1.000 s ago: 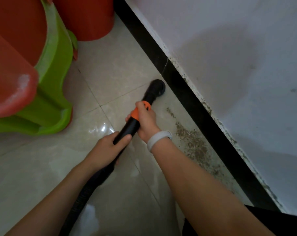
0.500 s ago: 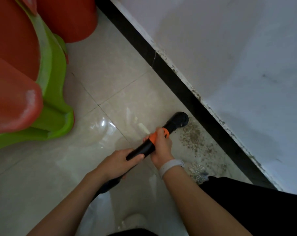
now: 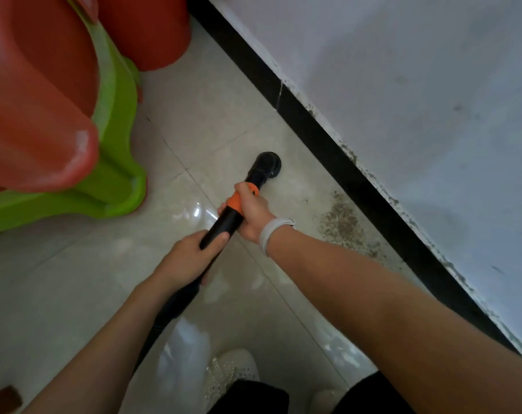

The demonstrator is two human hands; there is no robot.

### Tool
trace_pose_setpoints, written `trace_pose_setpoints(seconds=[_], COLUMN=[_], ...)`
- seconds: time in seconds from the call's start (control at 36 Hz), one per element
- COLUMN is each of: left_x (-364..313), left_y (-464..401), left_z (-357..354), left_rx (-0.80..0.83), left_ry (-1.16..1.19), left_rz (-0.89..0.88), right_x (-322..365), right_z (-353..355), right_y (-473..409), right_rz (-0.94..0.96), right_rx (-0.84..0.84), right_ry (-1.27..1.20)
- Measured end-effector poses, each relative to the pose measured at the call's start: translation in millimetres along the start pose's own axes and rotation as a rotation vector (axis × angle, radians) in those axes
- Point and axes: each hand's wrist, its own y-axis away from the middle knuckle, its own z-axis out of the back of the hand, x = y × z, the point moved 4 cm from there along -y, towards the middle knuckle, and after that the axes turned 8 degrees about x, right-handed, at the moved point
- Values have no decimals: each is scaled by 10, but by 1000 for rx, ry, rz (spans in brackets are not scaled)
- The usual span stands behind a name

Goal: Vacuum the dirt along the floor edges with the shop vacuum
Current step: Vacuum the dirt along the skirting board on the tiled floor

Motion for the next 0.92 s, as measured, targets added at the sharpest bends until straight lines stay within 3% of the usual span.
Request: trace_pose_setpoints(seconds=[0.17,0.33,0.47,0.58,0.72,0.81,0.92], left_x=[-58,-231,-364,-394,-141,114,455], left_y=[217,489,644,601,677,763,886], left_z=[-403,-800,-789,-720,-505,-378,-425], left_rx=[55,159,98,-29,-203,-212,-152], left_ry=[28,-363,-619,-579,-469,-442,-289], left_rz=[33,82,95,106,105,156,139], right_x=[-63,-252,-366,-342,-466,-705,-1011], right_z=[436,1015,1052,830,449,240,243], right_y=[243,645,827,663,463,419,522], right_rz=[-56,-48,-49,-11,8,-37,-42], right_rx=[-35,-115,-204,-195,-1,95,84], right_ry=[73,-158,-227,-171,-62,-48,-29])
